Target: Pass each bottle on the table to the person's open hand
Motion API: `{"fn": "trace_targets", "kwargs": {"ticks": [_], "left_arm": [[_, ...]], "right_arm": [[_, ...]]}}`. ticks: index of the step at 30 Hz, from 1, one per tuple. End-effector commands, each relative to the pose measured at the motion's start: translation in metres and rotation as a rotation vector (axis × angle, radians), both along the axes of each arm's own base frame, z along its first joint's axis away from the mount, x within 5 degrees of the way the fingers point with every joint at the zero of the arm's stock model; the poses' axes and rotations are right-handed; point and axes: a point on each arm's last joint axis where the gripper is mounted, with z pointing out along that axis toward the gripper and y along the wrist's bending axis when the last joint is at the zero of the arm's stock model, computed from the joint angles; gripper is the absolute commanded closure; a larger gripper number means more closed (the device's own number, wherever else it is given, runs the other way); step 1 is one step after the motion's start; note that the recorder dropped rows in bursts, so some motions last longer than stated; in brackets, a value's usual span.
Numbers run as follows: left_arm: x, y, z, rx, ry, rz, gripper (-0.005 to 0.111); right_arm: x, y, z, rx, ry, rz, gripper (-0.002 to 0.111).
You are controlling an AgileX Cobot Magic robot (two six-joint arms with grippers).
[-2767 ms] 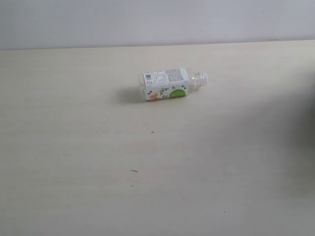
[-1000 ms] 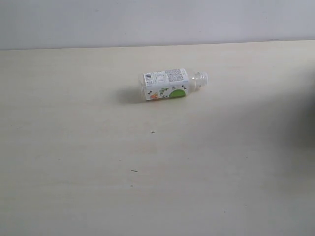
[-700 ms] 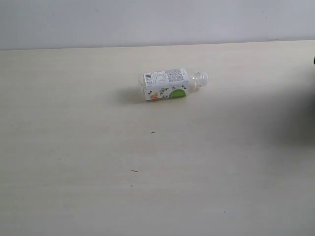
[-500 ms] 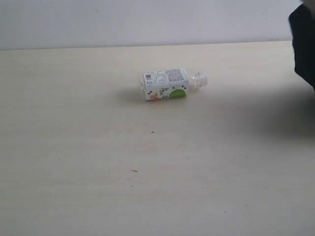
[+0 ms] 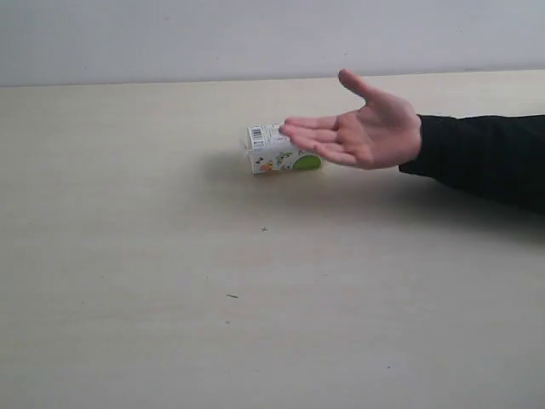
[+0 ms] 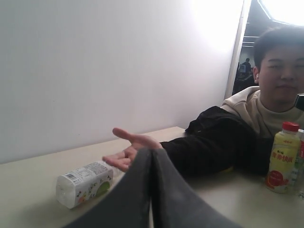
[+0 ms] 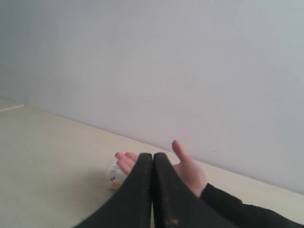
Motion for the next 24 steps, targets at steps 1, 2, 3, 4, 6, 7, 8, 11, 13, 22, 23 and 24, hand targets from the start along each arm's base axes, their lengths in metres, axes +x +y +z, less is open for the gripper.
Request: {"fn": "trace_targets", "kwargs": {"ticks": [1,2,3,4,6,7,8,11,13,22,23,24], "left_arm": [[-0.0007,0.0002,-0.0004,-0.010,0.000,-0.006,0.107],[-0.0007,0.0002,-0.0004,-0.010,0.000,-0.006,0.107],[-0.0007,0.0002,-0.0004,-0.010,0.000,-0.006,0.107],[-0.0007,0.0002,-0.0004,-0.010,0.000,-0.006,0.107],[-0.0007,0.0002,-0.0004,-0.010,0.000,-0.006,0.107],[-0.0007,0.0002,-0.0004,-0.010,0.000,-0.006,0.107],[-0.0007,0.0002,-0.0004,-0.010,0.000,-0.006,0.107],[-0.0007,0.0002,-0.0004,-0.010,0.000,-0.006,0.107],[-0.0007,0.0002,-0.0004,-0.010,0.000,-0.006,0.107],[-0.0007,0.0002,-0.0004,-0.010,0.000,-0.006,0.107],[-0.0007,0.0002,-0.0004,-0.010,0.000,-0.006,0.107],[-0.0007,0.0002,-0.0004,-0.010,0.000,-0.006,0.107]], "right_arm": [[0.0003,-0.0009,-0.0004,-0.038,-0.027,-0.013,0.108],[0.0003,-0.0009,-0.0004,-0.038,-0.027,-0.013,0.108],[0.0003,-0.0009,-0.0004,-0.038,-0.027,-0.013,0.108],[0.0003,-0.0009,-0.0004,-0.038,-0.027,-0.013,0.108],[0.0001,-0.0008,0.0002,-0.033,-0.026,-0.012,0.108],[-0.0004,-0.0010,0.0019,-0.029,-0.030,-0.012,0.108],[-0.0007,-0.0012,0.0032,-0.028,-0.034,-0.012,0.108],[-0.0013,-0.0014,0.0050,-0.026,-0.038,-0.011,0.108],[-0.0013,-0.0014,0.0050,-0.026,-0.038,-0.011,0.108],[-0.0013,-0.0014,0.0050,-0.026,-0.038,-0.011,0.108],[-0.0013,-0.0014,0.0052,-0.028,-0.040,-0.012,0.108],[-0.0013,-0.0015,0.0056,-0.032,-0.047,-0.013,0.108]]}}
